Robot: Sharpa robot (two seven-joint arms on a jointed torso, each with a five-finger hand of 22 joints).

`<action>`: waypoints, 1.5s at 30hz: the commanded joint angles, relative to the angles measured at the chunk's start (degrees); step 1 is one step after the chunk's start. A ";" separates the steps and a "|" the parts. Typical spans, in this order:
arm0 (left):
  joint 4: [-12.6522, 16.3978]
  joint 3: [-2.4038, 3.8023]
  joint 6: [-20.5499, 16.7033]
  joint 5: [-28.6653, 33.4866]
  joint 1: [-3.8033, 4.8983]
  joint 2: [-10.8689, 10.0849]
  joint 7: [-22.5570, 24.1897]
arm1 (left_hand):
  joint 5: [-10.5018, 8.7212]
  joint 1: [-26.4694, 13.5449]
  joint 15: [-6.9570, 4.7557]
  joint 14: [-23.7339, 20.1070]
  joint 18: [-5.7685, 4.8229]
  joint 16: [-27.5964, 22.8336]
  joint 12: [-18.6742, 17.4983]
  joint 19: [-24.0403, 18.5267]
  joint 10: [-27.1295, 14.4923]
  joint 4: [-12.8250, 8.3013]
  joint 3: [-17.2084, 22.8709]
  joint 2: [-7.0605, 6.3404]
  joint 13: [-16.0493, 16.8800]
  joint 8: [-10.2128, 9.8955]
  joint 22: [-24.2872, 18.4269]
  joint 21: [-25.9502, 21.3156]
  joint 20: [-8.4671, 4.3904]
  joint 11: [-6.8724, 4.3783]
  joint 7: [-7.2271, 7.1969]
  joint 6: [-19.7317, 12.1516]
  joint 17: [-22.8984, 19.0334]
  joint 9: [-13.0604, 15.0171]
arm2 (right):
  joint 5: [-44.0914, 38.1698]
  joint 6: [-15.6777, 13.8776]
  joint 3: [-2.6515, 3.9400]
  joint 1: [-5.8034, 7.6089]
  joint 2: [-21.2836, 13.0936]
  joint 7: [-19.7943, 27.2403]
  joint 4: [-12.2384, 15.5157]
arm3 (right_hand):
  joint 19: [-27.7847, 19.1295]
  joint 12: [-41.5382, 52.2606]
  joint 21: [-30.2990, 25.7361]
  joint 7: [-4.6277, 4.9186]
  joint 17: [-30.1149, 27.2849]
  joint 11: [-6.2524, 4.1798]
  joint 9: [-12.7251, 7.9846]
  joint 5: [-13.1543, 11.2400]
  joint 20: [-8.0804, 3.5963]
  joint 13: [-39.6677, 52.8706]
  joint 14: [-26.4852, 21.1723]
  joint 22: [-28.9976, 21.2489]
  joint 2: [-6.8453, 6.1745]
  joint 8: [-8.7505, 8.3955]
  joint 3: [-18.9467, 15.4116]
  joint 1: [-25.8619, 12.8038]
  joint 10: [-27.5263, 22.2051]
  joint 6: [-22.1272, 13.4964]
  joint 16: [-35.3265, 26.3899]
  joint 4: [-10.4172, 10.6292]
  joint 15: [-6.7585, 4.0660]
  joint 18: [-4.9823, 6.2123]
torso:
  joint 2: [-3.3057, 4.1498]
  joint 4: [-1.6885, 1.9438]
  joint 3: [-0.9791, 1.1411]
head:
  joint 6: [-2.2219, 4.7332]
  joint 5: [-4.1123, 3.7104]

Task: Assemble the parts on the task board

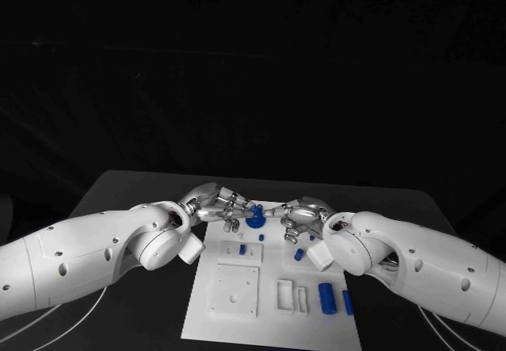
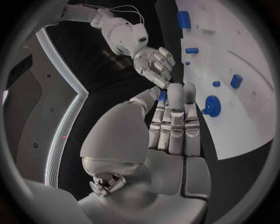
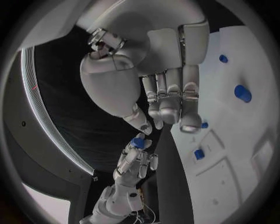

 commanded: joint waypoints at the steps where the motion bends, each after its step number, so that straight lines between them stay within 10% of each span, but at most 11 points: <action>1: 0.62 -0.06 1.05 1.14 -0.14 -0.04 1.91 | 0.12 0.20 0.05 0.51 1.09 -0.22 -0.15 0.45 0.10 -0.40 -0.06 0.65 -0.07 0.37 1.22 -0.38 0.02 -0.15 0.07 0.29 -0.08 0.05 | 1.00 2.27 -0.13 -0.03 0.04 -0.53 0.66 | 2.00 0.34 -0.06 -0.14 0.00 -0.42 -0.02 -2.30 0.10 0.04 -0.15 4.15 0.80 -0.07 0.15 -0.01 0.10 0.46 -0.01 -0.57 0.04 -0.11 | 0.09 0.00 0.00 | 0.03 -0.23; 11: 1.00 -0.34 1.13 0.49 -0.28 0.02 2.03 | 0.12 0.19 0.03 0.51 1.10 -0.27 -0.15 0.49 0.25 -0.65 -0.06 0.78 -0.07 0.37 1.25 -0.46 0.01 -0.20 0.05 0.40 -0.07 0.05 | 0.90 2.58 -0.39 -0.05 -0.21 -0.11 1.58 | 2.01 0.26 -0.37 -0.46 0.01 -0.55 0.00 -6.41 -0.05 -0.06 -0.18 4.12 2.16 -0.04 -2.35 -0.27 0.25 0.99 -0.05 -0.30 -0.07 -0.29 | 0.20 -0.05 0.02 | -0.05 -0.36; 45: 0.59 -0.53 1.32 -1.65 -0.30 -0.12 1.57 | 0.09 0.24 0.02 0.49 1.11 -0.33 -0.15 0.45 0.22 -1.01 -0.01 0.93 -0.07 0.37 1.30 -0.39 -0.02 -0.18 0.08 0.42 -0.04 0.05 | 1.17 4.17 -0.48 -0.09 -0.72 -0.05 1.73 | 2.03 -0.49 -0.72 -0.79 1.11 -0.78 -0.01 -6.49 -0.55 0.52 -0.08 4.14 5.68 -0.06 -15.52 0.42 0.59 1.92 -0.78 -0.67 -0.36 -0.79 | 0.13 0.01 0.01 | -0.34 -0.29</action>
